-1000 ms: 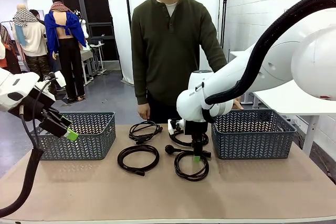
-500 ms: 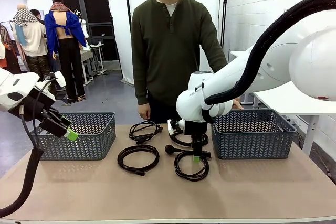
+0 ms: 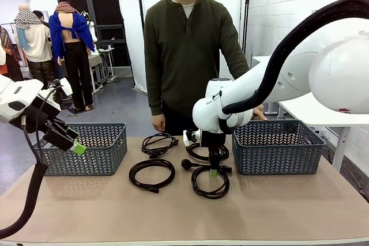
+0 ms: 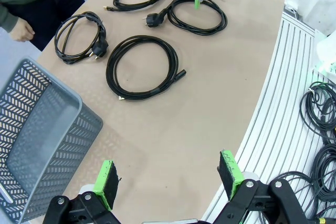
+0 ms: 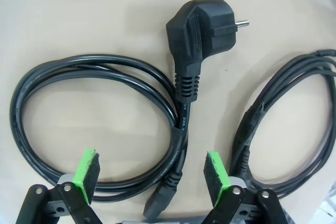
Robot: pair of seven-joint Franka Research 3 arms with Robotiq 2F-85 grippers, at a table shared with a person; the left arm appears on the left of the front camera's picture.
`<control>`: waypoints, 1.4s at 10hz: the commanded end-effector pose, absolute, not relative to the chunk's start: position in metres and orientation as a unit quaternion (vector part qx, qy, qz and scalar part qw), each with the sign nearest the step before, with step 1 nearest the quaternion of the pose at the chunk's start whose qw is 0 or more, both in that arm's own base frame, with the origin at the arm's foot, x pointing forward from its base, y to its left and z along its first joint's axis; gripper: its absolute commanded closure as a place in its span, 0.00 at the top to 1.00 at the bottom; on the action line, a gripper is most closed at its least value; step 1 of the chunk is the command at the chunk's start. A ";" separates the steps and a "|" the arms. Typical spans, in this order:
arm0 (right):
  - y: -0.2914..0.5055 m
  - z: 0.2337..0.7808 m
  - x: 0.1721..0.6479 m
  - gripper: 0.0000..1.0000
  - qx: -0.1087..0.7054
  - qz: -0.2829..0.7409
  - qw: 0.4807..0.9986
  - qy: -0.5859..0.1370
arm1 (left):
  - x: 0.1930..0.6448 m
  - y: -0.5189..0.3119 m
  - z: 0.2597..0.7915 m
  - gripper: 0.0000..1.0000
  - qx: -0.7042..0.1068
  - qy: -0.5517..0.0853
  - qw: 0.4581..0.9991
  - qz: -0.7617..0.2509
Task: Organize the cables according to human instructions.
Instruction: Pick up a bundle of cables and place it in the basket indicated by the human.
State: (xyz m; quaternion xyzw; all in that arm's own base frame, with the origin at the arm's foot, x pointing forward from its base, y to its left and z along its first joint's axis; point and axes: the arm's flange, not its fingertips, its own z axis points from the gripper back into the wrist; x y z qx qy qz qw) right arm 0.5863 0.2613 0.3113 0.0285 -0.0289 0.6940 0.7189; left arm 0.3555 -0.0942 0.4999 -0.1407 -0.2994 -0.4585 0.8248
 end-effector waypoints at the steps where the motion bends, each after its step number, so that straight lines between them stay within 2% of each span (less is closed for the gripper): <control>1: 0.267 0.309 0.594 1.00 0.029 0.692 0.721 -0.016 | 0.357 -0.092 0.499 1.00 -0.149 -0.301 0.821 -0.462; 9: 0.273 0.293 0.598 1.00 0.021 0.688 0.725 0.012 | 0.357 -0.092 0.499 1.00 -0.149 -0.301 0.821 -0.462; 10: 0.275 0.294 0.596 0.96 0.028 0.688 0.725 0.012 | 0.357 -0.092 0.499 1.00 -0.149 -0.301 0.821 -0.462; 14: 0.278 0.297 0.590 0.16 0.047 0.686 0.726 0.019 | 0.357 -0.092 0.499 1.00 -0.149 -0.301 0.821 -0.462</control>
